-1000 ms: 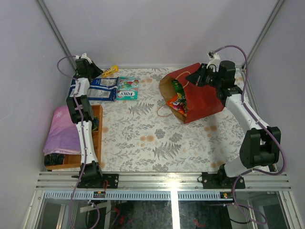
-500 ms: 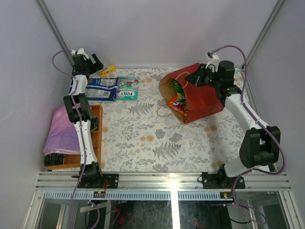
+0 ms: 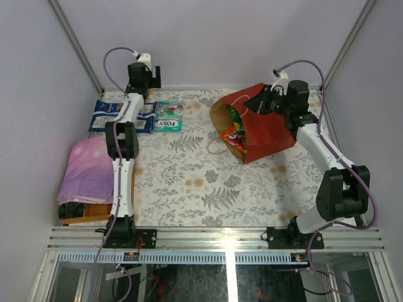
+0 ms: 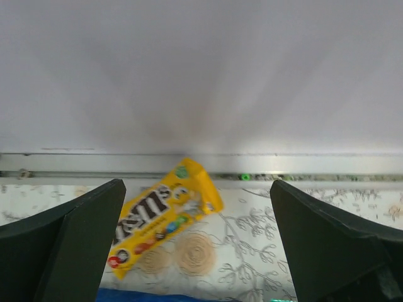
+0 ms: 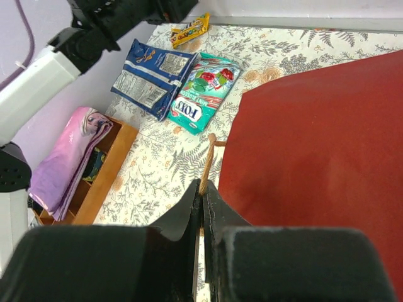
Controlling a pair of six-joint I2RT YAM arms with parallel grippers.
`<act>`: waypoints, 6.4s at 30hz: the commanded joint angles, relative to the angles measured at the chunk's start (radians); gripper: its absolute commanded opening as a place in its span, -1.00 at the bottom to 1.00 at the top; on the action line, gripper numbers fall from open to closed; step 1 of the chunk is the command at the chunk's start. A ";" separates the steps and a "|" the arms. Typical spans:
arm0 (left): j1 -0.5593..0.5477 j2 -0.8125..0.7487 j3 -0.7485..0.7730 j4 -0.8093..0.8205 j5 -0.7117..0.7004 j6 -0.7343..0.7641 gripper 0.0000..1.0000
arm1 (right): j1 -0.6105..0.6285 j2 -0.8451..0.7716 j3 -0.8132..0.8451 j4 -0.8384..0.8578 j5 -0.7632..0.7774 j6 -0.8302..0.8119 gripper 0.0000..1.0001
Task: Take the snacks out of the paper bag
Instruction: Adjust the snack at the corner of the board, then take out the snack from the paper bag.
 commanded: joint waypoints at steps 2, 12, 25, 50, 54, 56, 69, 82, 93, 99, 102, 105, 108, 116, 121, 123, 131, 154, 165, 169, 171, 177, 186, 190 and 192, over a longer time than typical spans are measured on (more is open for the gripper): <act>-0.012 0.084 0.015 -0.020 -0.091 0.153 0.99 | 0.010 -0.006 0.041 0.004 -0.010 -0.019 -1.00; -0.011 0.099 0.001 -0.020 -0.058 0.194 0.99 | 0.013 -0.001 0.047 0.001 -0.015 -0.020 -1.00; -0.012 0.132 0.008 -0.059 -0.003 0.279 0.28 | 0.014 0.003 0.057 -0.006 -0.020 -0.028 -1.00; -0.028 -0.008 -0.288 0.133 -0.008 0.415 -0.93 | 0.020 0.008 0.054 -0.007 -0.025 -0.028 -1.00; -0.031 -0.105 -0.468 0.264 0.064 0.510 -0.98 | 0.022 0.005 0.052 -0.008 -0.027 -0.029 -1.00; -0.031 -0.127 -0.511 0.285 0.093 0.566 -1.00 | 0.021 0.003 0.051 -0.011 -0.026 -0.031 -1.00; 0.013 -0.174 -0.491 0.228 0.306 0.651 -1.00 | 0.024 0.009 0.050 -0.006 -0.034 -0.031 -1.00; 0.036 -0.215 -0.510 0.152 0.394 0.754 -0.39 | 0.031 0.007 0.053 -0.010 -0.036 -0.030 -1.00; 0.014 -0.478 -0.712 0.376 0.283 0.626 0.99 | 0.039 0.001 0.065 0.009 -0.023 -0.004 -1.00; -0.069 -0.811 -0.978 0.615 0.335 0.003 0.99 | 0.051 0.021 0.089 0.049 -0.017 0.047 -1.00; -0.114 -0.920 -1.130 0.743 0.374 -0.407 0.99 | 0.060 0.022 0.089 0.080 -0.016 0.071 -1.00; -0.192 -0.995 -1.429 1.130 0.369 -0.691 0.99 | 0.065 0.011 0.085 0.097 -0.013 0.080 -1.00; -0.275 -0.994 -1.508 1.089 0.358 -0.816 0.99 | 0.065 -0.006 0.078 0.112 0.002 0.087 -1.00; -0.429 -0.849 -1.497 0.906 0.470 -1.011 0.99 | 0.065 -0.028 0.076 0.102 0.017 0.095 -1.00; -0.460 -0.736 -1.493 0.930 0.532 -1.137 0.99 | 0.065 -0.047 0.086 0.057 0.051 0.058 -1.00; -0.464 -0.725 -1.486 0.926 0.584 -1.151 0.99 | 0.065 -0.051 0.090 0.036 0.063 0.042 -1.00; -0.620 -0.989 -1.428 0.358 0.262 -0.673 0.99 | 0.064 -0.062 0.090 0.006 0.087 0.006 -1.00; -0.638 -0.695 -1.486 0.793 0.629 -1.183 0.77 | 0.064 -0.067 0.072 0.018 0.080 0.003 -1.00; -0.588 -0.596 -1.353 0.708 0.605 -1.218 0.60 | 0.065 -0.079 0.067 0.013 0.077 -0.009 -1.00; -0.560 -0.631 -1.335 0.602 0.600 -1.140 0.59 | 0.064 -0.083 0.062 0.011 0.083 -0.018 -1.00; -0.560 -0.640 -1.317 0.515 0.590 -1.089 0.59 | 0.065 -0.080 0.060 0.014 0.080 -0.018 -1.00; -0.558 -0.656 -1.335 0.480 0.587 -1.057 0.51 | 0.064 -0.075 0.066 0.010 0.077 -0.022 -1.00; -0.570 -0.757 -1.307 0.360 0.751 -0.677 0.60 | 0.064 -0.061 0.066 0.016 0.069 -0.018 -1.00; -0.594 -0.835 -1.284 0.221 0.877 -0.412 0.75 | 0.064 -0.058 0.066 0.020 0.069 -0.015 -1.00; -0.601 -0.852 -1.257 0.133 0.985 -0.284 0.85 | 0.064 -0.056 0.064 0.027 0.064 -0.007 -1.00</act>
